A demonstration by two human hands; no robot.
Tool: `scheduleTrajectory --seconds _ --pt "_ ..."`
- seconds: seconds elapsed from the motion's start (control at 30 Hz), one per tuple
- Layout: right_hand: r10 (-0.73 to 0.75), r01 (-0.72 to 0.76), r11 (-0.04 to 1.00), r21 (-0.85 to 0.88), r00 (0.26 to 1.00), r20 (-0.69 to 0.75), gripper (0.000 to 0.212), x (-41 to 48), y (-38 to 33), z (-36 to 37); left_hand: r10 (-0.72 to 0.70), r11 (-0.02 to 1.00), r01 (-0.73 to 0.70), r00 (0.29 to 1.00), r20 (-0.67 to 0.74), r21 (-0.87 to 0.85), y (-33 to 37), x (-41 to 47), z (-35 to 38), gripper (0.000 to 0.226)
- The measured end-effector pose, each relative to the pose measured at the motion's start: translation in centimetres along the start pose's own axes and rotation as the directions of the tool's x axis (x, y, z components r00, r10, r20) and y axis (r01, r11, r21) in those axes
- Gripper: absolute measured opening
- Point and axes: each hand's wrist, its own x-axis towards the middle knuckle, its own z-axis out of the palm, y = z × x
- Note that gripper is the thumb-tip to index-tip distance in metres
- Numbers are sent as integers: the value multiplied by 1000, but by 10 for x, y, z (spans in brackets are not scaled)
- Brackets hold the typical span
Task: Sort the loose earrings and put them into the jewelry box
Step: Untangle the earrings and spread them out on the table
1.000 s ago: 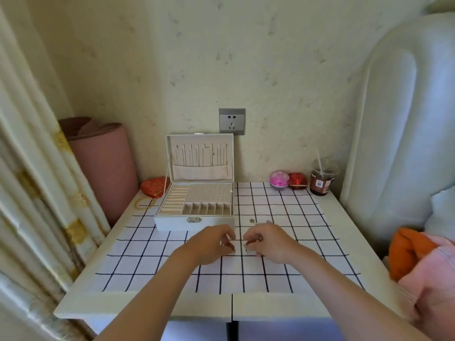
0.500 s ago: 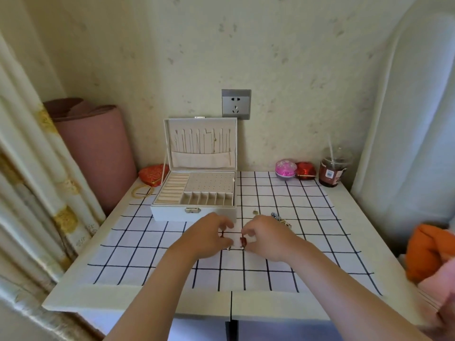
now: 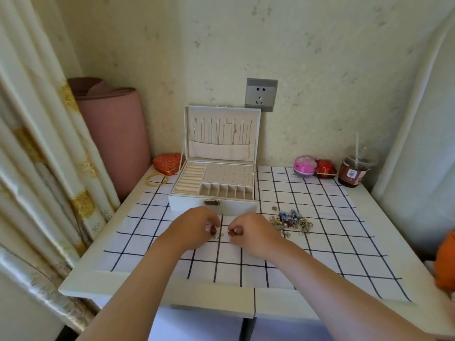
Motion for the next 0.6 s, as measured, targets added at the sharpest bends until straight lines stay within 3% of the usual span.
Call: scheduleTrajectory --seconds 0.1,0.2,0.3,0.37,0.6 --pt "-6 6 999 40 1000 8 23 14 -14 16 16 996 -15 1000 5 -88 -19 -6 -2 40" --pt "24 -25 999 32 999 25 14 23 -20 17 38 990 -46 997 -65 -130 -25 -10 2 29" --pt "43 -44 999 27 998 45 28 24 -22 15 33 990 -46 995 -98 -131 -25 -9 6 22" --pt "57 -59 998 37 997 47 25 25 -22 17 2 988 -16 995 -95 -152 -28 -8 5 23" --pt "95 -77 982 175 991 -96 12 32 -45 41 -93 987 77 989 -112 -141 -55 -24 -10 26"
